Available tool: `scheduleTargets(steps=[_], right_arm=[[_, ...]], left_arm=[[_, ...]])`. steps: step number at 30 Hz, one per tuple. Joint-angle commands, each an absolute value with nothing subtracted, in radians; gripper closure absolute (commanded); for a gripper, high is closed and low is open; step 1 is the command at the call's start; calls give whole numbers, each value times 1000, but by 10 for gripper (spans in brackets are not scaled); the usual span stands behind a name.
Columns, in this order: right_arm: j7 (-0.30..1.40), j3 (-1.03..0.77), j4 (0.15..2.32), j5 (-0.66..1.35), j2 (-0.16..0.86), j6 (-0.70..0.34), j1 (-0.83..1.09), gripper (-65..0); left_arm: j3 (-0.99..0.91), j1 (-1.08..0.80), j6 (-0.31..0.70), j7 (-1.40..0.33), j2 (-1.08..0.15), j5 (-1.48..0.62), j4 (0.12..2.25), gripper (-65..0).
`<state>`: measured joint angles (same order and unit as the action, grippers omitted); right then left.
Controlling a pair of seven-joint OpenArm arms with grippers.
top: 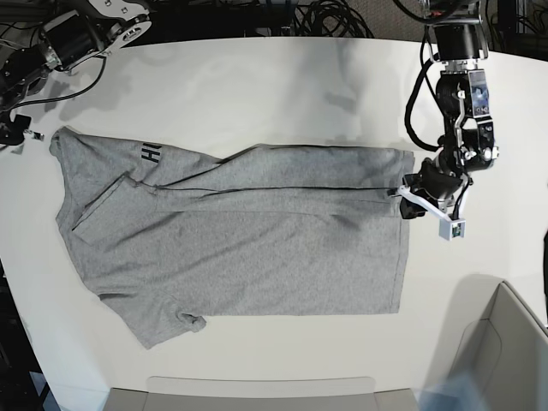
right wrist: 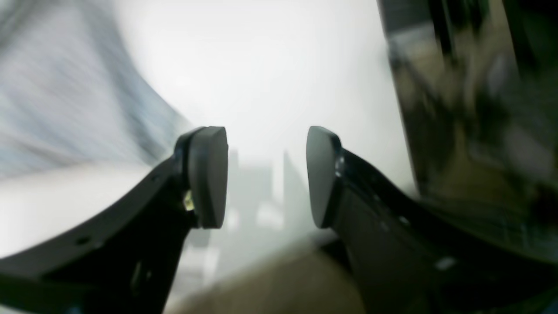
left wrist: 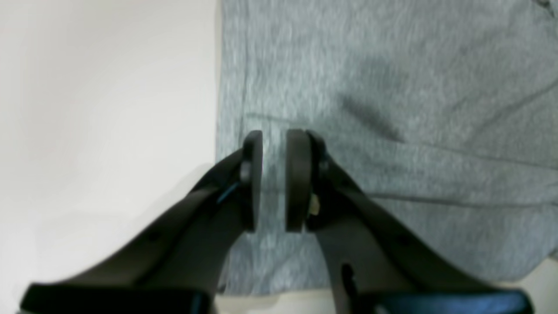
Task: Fold the T-shirt properly
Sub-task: 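Open the right gripper and raise it away from the shirt, then regrasp the folded edge with the right gripper near the sleeve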
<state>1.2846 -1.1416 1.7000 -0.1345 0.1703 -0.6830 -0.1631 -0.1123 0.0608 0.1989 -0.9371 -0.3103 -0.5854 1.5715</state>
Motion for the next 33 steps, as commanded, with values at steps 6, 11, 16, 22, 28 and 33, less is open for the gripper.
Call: scheduleTargets(steps=[6, 11, 16, 22, 28, 33], right_arm=[[1267, -1190, 1517, -102, 226, -698, -166, -292], [1254, -1188, 1446, -104, 226, -698, -170, -292], [1274, -1187, 1452, -104, 213, -698, -173, -292], [1396, -1115, 1560, -104, 211, -698, -225, -292], [1396, -960, 1787, -104, 209, -698, -278, -292], [1396, -909, 1790, -102, 196, -698, -292, -292]], left_arm=[[-117, 68, 197, -918, -321, -590, 1598, -117], [-119, 33, 197, -918, -321, -590, 1630, -117], [-119, -1, 196, -915, -321, -590, 1670, -117], [-117, -2, 196, -915, -321, -590, 1669, -117], [-110, -2, 196, -917, -315, -590, 1667, -117], [-116, -2, 199, -917, -317, -590, 1667, -117]])
